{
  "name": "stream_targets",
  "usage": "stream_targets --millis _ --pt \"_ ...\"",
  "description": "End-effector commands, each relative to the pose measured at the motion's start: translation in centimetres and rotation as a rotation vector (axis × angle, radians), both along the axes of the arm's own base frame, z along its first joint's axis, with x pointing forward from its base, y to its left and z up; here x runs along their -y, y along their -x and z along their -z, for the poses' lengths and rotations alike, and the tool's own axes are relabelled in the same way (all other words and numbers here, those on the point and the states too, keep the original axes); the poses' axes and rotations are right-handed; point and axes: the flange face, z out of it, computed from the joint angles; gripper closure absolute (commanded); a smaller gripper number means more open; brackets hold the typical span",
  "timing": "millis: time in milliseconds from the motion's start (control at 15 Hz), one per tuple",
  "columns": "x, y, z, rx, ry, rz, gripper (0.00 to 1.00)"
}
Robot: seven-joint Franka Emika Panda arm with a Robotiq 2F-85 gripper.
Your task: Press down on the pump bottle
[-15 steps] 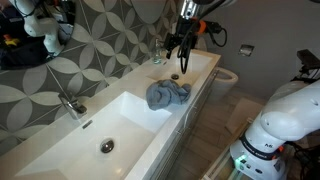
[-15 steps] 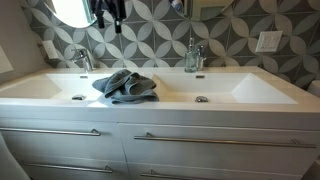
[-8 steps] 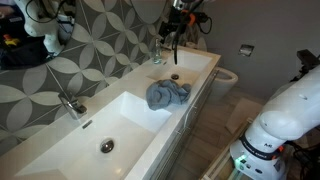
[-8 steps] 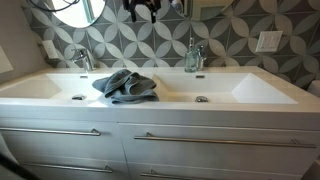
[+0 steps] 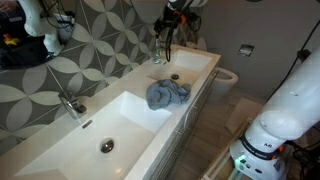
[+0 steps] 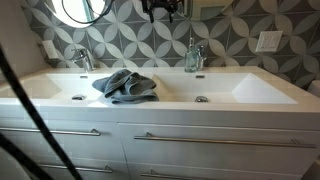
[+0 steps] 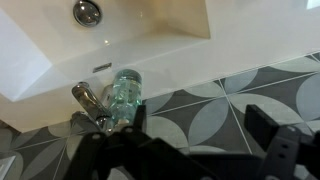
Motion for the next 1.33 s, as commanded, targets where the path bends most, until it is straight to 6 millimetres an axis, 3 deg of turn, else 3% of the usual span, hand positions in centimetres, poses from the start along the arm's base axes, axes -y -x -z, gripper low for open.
stream_targets --millis 0,267,800,867,933,1267 --pt "-0.1 0.1 -0.2 0.001 0.0 -0.002 0.0" --pt "-0.2 0.2 -0.5 0.005 0.0 -0.004 0.0" --pt "4.4 -5.0 0.8 0.084 0.008 -0.008 0.0" --pt "5.1 -5.8 0.9 0.101 0.023 -0.006 0.25" --pt "5.6 -6.5 1.0 0.108 0.019 -0.005 0.26" --pt "8.3 -10.0 2.1 0.176 0.026 0.009 0.62"
